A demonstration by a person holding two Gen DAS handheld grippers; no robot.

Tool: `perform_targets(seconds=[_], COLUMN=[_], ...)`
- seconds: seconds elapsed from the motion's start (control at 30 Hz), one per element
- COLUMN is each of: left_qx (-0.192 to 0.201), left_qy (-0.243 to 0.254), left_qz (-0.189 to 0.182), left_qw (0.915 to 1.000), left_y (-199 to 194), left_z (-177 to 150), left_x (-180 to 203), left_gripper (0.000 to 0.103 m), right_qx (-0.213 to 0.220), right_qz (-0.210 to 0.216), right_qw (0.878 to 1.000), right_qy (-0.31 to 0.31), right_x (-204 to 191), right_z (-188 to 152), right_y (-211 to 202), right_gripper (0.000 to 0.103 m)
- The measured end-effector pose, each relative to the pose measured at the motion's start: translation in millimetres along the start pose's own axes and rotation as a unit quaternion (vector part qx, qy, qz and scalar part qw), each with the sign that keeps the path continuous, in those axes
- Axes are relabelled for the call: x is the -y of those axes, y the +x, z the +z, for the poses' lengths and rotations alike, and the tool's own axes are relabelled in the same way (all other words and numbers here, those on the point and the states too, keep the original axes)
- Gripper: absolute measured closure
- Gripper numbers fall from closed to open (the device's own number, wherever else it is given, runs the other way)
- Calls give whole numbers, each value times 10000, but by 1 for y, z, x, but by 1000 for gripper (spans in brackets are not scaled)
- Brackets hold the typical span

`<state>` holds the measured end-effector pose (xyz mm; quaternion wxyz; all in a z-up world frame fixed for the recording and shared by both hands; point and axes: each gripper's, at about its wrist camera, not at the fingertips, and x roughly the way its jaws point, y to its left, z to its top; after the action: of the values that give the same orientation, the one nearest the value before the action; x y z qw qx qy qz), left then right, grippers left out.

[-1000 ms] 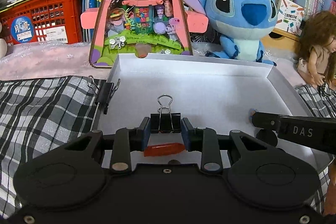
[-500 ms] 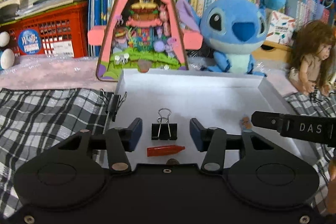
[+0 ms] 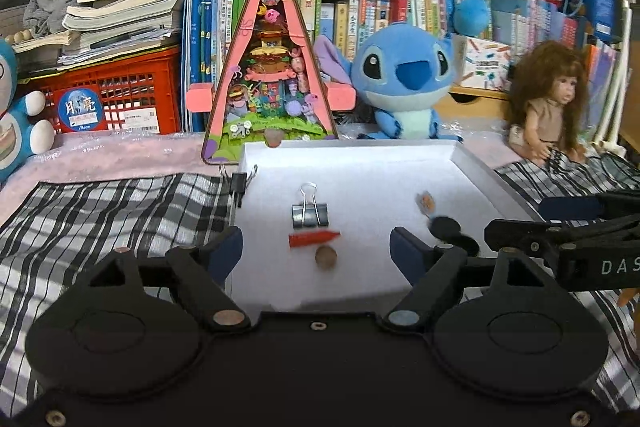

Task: Organize rigid objects
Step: 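Move both open tools back from the box toward the remaining objects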

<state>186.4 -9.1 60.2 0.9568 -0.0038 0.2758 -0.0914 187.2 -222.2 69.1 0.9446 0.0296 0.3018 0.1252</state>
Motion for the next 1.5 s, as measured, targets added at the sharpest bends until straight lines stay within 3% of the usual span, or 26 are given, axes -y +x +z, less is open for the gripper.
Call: perform_targets(seconds=[0.27,0.6,1.17,1.5], left_qx=[46,223,404,257], left_qy=[127,233,299,426], left_qz=[-161,-258,-192,-372], left_qw=[9998,9991,9986,9981], left_y=[-31,-64,-113,-124], left_z=[-31,-69,-126,-143], left_x=[2,7,3,6], left_gripper=[21,19,19,22], right_qx=[255,484,919,781], right_qz=[46,120,0,-23], right_qw=[9983,9927,9863,9833], right_qy=[-520,-1103,-1372,-1642], right_x=[-18,-47,-65,-74], right_z=[-27,-68,-128,-151], right_y=[-34,-63,-102,-105], right_gripper=[0,0,0,0])
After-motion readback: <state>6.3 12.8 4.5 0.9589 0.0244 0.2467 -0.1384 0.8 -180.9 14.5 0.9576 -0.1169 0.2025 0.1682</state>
